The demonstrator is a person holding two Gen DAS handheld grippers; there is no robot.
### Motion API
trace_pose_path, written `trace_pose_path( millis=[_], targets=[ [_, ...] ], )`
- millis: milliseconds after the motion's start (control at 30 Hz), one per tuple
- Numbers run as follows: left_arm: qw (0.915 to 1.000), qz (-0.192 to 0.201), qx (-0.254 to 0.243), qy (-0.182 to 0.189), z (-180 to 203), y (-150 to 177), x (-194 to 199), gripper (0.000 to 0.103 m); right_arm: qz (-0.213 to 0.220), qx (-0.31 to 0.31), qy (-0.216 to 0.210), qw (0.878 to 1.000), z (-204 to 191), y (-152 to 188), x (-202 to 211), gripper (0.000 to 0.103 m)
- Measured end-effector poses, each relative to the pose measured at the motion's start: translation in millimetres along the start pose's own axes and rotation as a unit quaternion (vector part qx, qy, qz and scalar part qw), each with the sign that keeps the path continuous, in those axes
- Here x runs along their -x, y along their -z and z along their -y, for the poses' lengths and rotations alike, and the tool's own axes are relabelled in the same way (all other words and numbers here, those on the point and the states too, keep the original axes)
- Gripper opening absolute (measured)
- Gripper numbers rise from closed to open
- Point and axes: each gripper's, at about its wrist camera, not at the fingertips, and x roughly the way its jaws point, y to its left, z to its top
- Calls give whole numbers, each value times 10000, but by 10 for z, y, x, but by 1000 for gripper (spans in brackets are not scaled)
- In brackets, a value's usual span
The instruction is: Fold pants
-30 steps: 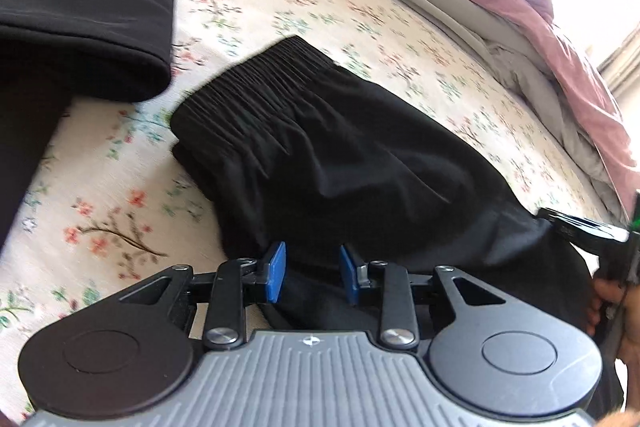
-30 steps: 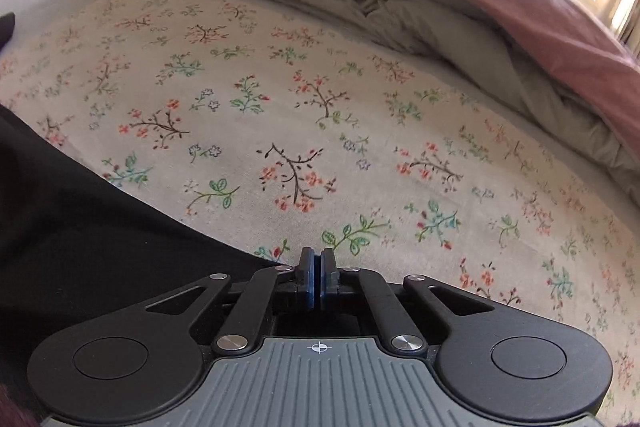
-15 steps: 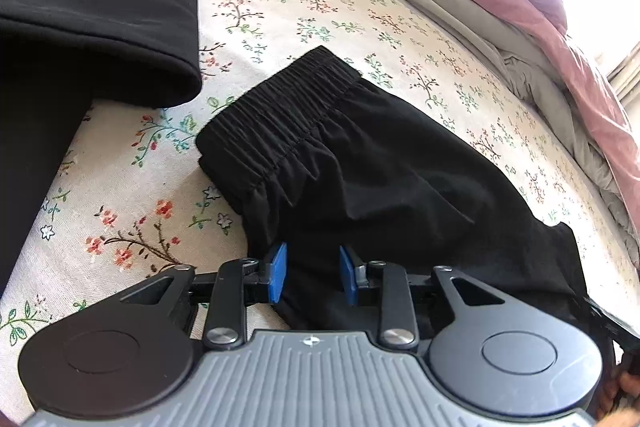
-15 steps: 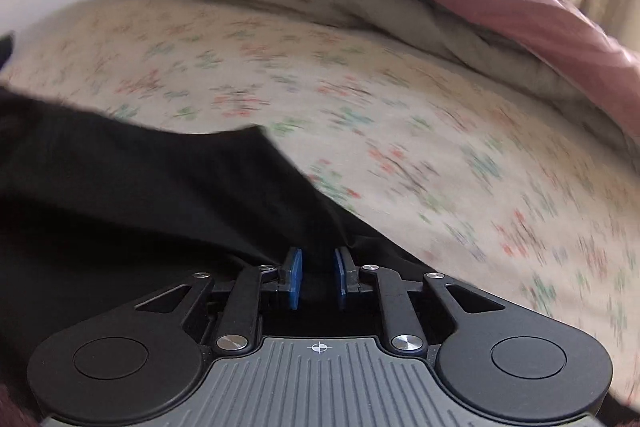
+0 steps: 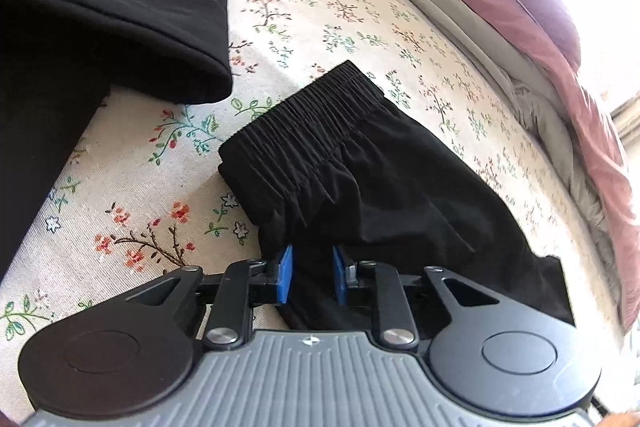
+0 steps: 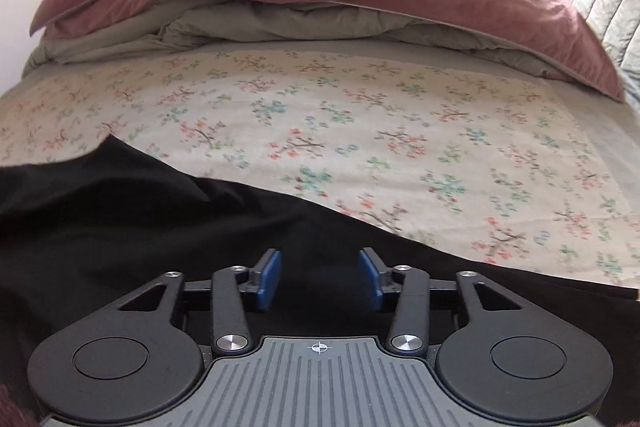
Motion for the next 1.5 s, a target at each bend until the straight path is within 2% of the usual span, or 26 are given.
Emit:
trace_pose_path(
  millis=[67,100,133,167,200,267,333,400,467,500,567,700,767,867,933,1033,1133,1200,1267,1333,1400,1467,1500],
  targets=[
    [9996,-50,240,105,-87,-46,-15,27,-67,-141,-92,9998,101,39,-86,49],
    [9990,-72,408,161,-144,-79,-22,24,-270,-233,-131,9993,166,77,-193,49],
    [9979,-71,603,203,-210,-106,-22,20,-515,-222,66,9984,241,135,-334,50],
    [9962,-80,825,270,-280,-131,-17,19,-429,-96,239,9987,267,177,-393,67],
    [9939,-114,1037,359,-338,-141,-8,19,-321,-8,390,9987,301,193,-404,75],
    [9909,-129,1263,441,-370,-136,31,19,-335,-207,654,9971,355,108,-386,76],
    [9936,-18,1001,524,-237,-109,128,22,-156,-311,522,9980,340,31,-250,76],
    [9949,108,456,891,-16,-54,256,22,89,-325,151,9993,249,-20,-64,76],
    [9921,258,-140,1220,231,15,343,29,226,-307,-243,9990,96,-43,99,78],
    [9915,304,-370,1214,321,49,349,34,230,-282,-483,9982,3,-43,160,78],
    [9930,224,-564,1013,432,95,255,36,129,-134,-937,9954,-233,-23,228,78],
    [9961,-255,-318,789,390,107,-63,36,-203,582,-1455,9874,-763,149,324,78],
    [9974,-320,-364,533,345,99,-159,34,-309,1079,-1656,9798,-994,297,392,78],
    [9973,-335,-410,516,299,77,-191,30,-556,1710,-2006,9630,-1218,567,452,77],
    [9980,-196,-529,272,292,47,-146,30,-951,2063,-2104,9509,-1306,784,408,78],
    [9983,-73,-565,114,252,7,-125,26,-970,2679,-2202,9329,-1336,1001,535,79],
    [9992,-61,-372,109,241,11,-94,27,-1021,2815,-2248,9273,-1267,1082,605,79],
    [9984,35,-497,276,351,87,10,29,-917,2787,-2234,9295,-1254,1083,624,76],
    [9938,83,-857,697,524,227,163,34,-627,2768,-2175,9339,-1283,1057,701,69],
    [9891,71,-1134,936,665,348,221,36,-271,2725,-2322,9333,-1331,1012,821,63],
    [9864,-65,-1303,996,788,455,159,36,-3,2574,-2564,9317,-1387,960,897,50],
    [9861,-287,-1361,910,854,523,29,36,54,2620,-2487,9324,-1539,968,868,25],
    [9869,-398,-1340,801,864,555,-38,36,68,2758,-2372,9315,-1657,1001,843,22]
  ],
)
